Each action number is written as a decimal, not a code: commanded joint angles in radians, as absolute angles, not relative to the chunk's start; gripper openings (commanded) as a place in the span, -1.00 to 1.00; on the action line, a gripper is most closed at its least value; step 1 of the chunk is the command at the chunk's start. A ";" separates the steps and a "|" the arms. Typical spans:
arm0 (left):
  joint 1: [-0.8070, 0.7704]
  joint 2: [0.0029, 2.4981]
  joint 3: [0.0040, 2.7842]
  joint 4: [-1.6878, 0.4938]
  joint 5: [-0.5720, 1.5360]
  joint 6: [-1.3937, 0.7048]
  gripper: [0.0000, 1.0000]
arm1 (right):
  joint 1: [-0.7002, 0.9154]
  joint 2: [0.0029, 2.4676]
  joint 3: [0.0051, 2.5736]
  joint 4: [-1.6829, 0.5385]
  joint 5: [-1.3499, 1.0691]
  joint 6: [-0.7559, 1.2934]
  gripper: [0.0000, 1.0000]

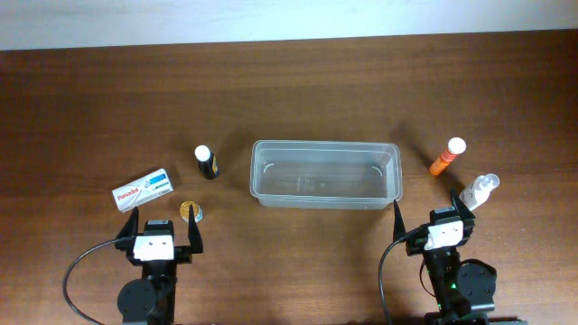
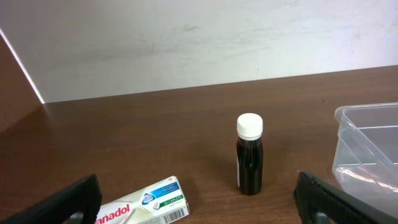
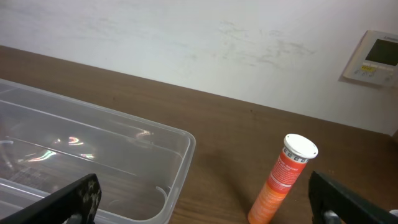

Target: Pack container

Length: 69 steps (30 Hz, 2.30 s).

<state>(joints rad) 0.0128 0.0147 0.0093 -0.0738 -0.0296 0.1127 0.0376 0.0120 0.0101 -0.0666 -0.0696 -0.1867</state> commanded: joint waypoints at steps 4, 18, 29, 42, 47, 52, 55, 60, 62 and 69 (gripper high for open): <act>0.016 0.006 0.009 -0.083 -0.014 0.130 0.99 | 0.046 0.006 0.006 -0.072 -0.078 -0.183 0.96; 0.016 0.006 0.009 -0.083 -0.014 0.129 0.99 | 0.046 0.006 0.006 -0.071 -0.078 -0.183 0.97; 0.016 0.006 0.012 -0.082 -0.015 0.045 0.99 | 0.045 0.011 0.008 -0.077 -0.064 -0.065 0.97; 0.016 0.334 0.378 -0.232 -0.027 0.011 0.99 | 0.043 0.509 0.493 -0.213 0.036 0.043 0.97; 0.016 0.601 0.612 -0.388 -0.051 0.011 0.99 | 0.006 0.835 0.866 -0.473 0.035 0.039 0.97; 0.016 0.890 0.878 -0.623 -0.048 0.010 0.99 | -0.099 1.187 1.298 -0.830 -0.027 0.038 0.97; 0.016 1.051 1.031 -0.765 -0.012 0.011 0.99 | -0.158 1.371 1.507 -1.020 -0.081 0.039 0.97; 0.034 1.235 1.180 -0.884 0.133 0.011 0.99 | -0.213 1.572 1.650 -1.149 -0.082 0.039 0.97; 0.044 1.272 1.188 -0.884 0.147 0.011 0.99 | -0.233 1.622 1.650 -1.152 -0.083 0.039 0.97; 0.051 1.330 1.188 -0.884 0.142 0.012 0.99 | -0.257 1.789 1.647 -1.179 -0.083 0.039 0.97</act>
